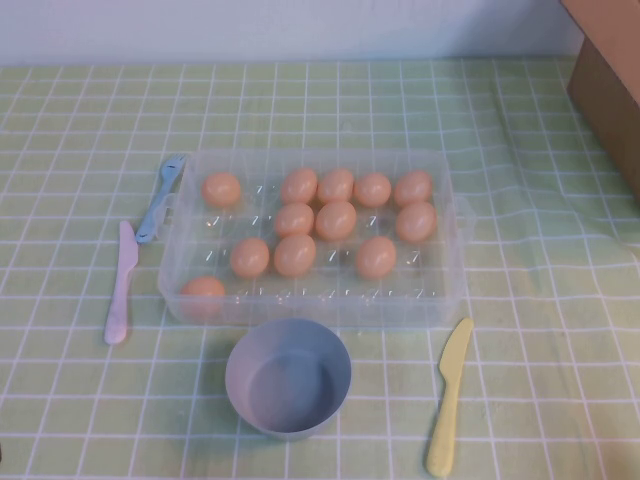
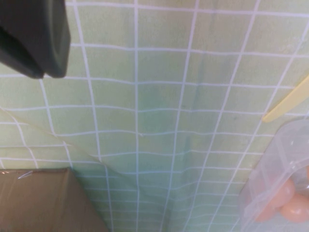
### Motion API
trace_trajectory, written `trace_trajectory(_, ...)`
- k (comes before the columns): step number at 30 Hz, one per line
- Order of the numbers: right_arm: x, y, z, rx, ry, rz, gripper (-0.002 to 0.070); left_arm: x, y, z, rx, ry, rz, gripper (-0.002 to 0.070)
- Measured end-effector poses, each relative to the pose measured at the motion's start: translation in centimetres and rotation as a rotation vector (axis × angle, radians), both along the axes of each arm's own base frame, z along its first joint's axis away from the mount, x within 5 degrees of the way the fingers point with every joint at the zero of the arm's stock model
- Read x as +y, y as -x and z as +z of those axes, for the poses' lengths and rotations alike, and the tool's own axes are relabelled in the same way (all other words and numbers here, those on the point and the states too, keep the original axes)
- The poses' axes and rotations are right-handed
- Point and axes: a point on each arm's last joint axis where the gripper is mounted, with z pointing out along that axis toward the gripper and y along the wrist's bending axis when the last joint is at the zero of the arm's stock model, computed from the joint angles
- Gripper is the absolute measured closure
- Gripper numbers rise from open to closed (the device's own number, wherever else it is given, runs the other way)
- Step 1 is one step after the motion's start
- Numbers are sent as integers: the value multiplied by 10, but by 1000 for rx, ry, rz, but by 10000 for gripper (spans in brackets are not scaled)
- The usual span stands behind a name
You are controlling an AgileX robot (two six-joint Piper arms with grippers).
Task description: Take an egg out of the egg box
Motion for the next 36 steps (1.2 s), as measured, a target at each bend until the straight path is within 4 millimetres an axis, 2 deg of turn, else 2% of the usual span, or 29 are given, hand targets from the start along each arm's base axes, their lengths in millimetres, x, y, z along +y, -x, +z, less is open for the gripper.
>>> trace_trajectory(12, 0, 0, 0, 0, 0, 0, 694, -2, 0, 2, -12, 67, -4, 680)
trace_trajectory(15, 0, 0, 0, 0, 0, 0, 694, -4, -1, 4, -25, 136, -7, 680)
trace_trajectory(21, 0, 0, 0, 0, 0, 0, 694, -7, -2, 15, -112, 391, 3, 680)
trace_trajectory(36, 0, 0, 0, 0, 0, 0, 694, -6, -3, 20, -165, 429, 11, 680)
